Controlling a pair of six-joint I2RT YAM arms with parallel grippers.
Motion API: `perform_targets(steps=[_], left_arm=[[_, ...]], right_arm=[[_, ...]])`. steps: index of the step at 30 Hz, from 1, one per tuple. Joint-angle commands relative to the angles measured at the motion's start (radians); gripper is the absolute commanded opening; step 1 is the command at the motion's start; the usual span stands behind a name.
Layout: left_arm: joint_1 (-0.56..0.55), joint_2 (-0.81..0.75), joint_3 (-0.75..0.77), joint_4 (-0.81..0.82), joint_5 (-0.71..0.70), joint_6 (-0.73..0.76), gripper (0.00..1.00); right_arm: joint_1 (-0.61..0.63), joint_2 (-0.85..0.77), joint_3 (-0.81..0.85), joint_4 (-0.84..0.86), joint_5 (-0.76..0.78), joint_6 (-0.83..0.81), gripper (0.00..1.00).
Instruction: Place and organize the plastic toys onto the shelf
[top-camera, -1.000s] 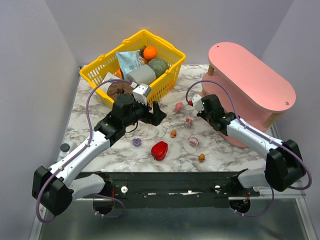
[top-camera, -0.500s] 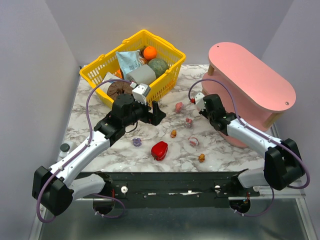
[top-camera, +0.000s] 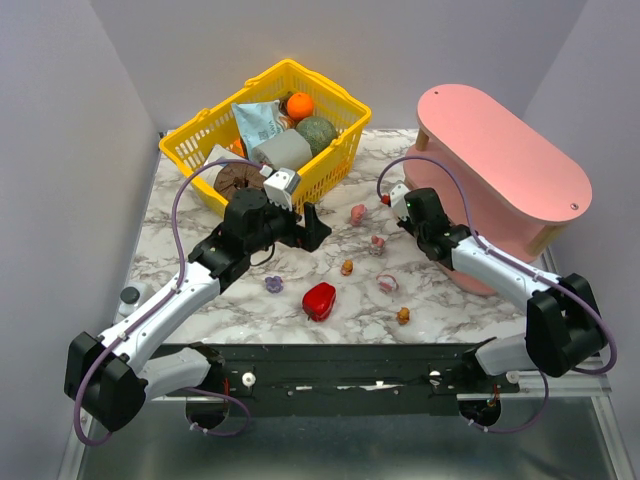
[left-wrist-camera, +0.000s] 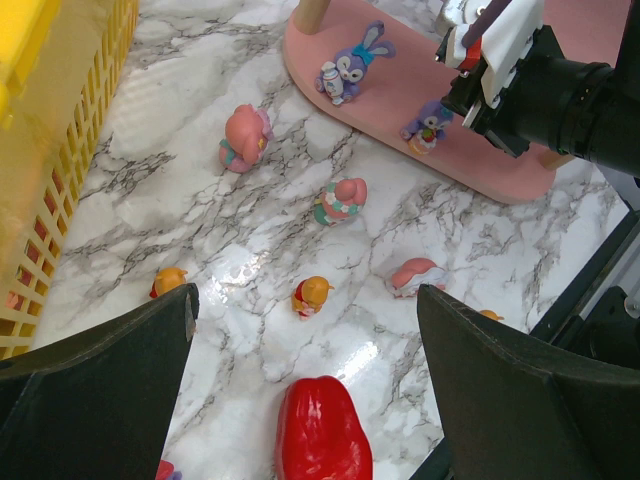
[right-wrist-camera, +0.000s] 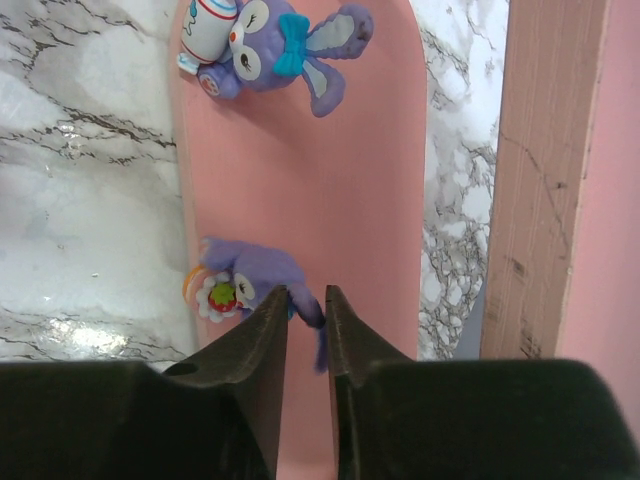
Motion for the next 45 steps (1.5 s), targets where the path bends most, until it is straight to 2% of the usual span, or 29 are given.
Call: perform_targets(steps=[1,13,15,20,26,37,45], left_arm=[[0.008,-0.009,-0.012,0.023,0.024,-0.002,0.99],[0.008,-0.007,-0.012,0.023,0.029,-0.005,0.99],[0.009,-0.007,-0.012,0.021,0.027,-0.005,0.99],[0.009,-0.012,-0.012,0.018,0.026,-0.004,0.99],[0.011,-0.01,-0.012,0.017,0.029,-0.005,0.99],[0.012,-0.012,-0.009,0.017,0.03,-0.007,0.99],[0.014,-0.014,-0.009,0.018,0.03,-0.007,0.99]], right_arm=[[-0.019,0.013,0.0,0.028,0.069,-0.001,0.32],[-0.026,0.02,0.024,0.034,0.105,0.045,0.34],[-0.026,0.028,0.026,0.032,0.117,0.056,0.32],[-0.025,0.055,0.033,0.032,0.154,0.088,0.19],[-0.028,0.065,0.037,0.039,0.178,0.096,0.19],[-0.028,0.056,0.069,0.043,0.18,0.092,0.36],[-0.028,0.028,0.101,0.036,0.172,0.1,0.41]])
